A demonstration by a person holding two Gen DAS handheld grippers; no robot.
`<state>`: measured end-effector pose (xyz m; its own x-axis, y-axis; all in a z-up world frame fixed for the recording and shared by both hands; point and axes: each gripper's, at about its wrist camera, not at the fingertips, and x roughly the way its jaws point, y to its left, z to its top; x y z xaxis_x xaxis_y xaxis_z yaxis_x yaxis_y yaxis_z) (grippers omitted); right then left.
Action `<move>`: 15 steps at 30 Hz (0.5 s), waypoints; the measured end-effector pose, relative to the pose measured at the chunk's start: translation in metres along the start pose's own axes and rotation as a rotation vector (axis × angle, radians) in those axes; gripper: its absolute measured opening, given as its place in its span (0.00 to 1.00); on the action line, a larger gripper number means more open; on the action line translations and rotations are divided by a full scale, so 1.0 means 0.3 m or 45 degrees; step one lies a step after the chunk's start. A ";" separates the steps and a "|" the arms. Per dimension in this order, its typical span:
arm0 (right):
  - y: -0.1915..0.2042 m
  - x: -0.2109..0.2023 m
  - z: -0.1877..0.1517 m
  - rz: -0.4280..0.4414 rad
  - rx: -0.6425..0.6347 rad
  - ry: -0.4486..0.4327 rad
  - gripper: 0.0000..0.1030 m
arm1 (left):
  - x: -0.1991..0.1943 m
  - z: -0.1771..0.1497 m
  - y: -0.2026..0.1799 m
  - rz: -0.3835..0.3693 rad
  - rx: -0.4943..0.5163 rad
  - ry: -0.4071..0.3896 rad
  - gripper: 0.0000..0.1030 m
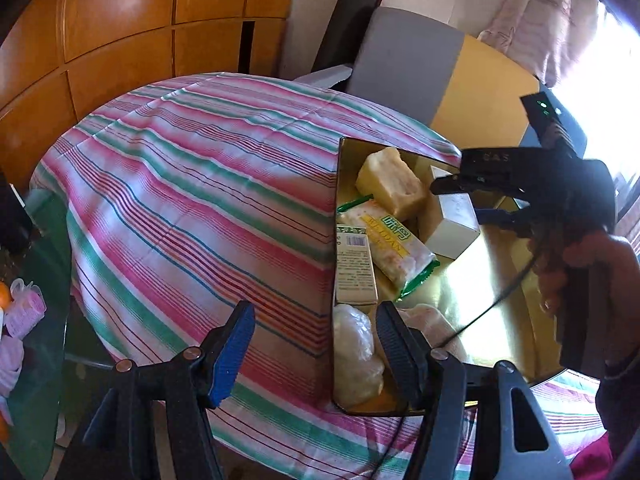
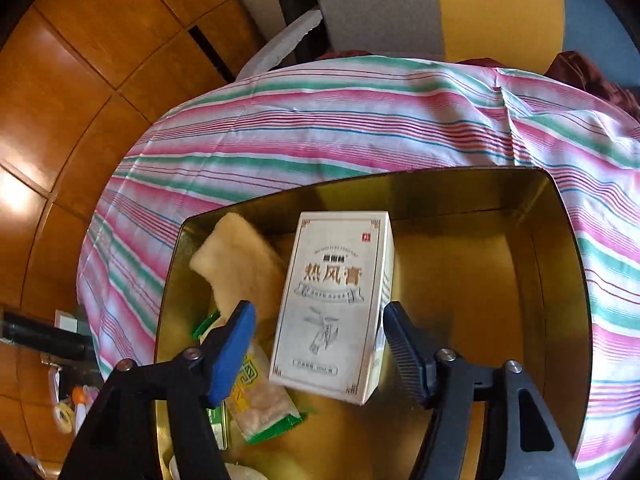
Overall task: Organize objects
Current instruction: 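Carry the white box into the tray and open the right tool, then move both tools back from the tray to the items on the cloth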
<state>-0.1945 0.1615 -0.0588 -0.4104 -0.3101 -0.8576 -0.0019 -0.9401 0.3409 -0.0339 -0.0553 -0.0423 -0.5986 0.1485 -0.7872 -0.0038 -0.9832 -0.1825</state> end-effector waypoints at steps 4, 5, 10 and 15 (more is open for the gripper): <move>-0.006 -0.037 -0.027 0.001 -0.011 -0.032 0.67 | -0.011 0.002 -0.012 0.012 0.012 -0.014 0.62; -0.010 -0.052 -0.025 -0.002 -0.015 -0.039 0.68 | -0.015 0.003 -0.014 0.014 0.016 -0.019 0.62; -0.022 -0.161 -0.070 -0.019 -0.074 -0.109 0.76 | -0.043 0.007 -0.035 0.019 0.040 -0.046 0.62; -0.049 -0.275 -0.148 -0.040 -0.158 -0.189 0.78 | -0.064 0.002 -0.057 0.019 0.065 -0.052 0.62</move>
<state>-0.1203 0.1945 -0.0102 -0.5417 -0.2648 -0.7978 0.0917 -0.9620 0.2571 -0.0227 -0.0414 -0.0237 -0.6311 0.1303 -0.7647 -0.0347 -0.9895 -0.1400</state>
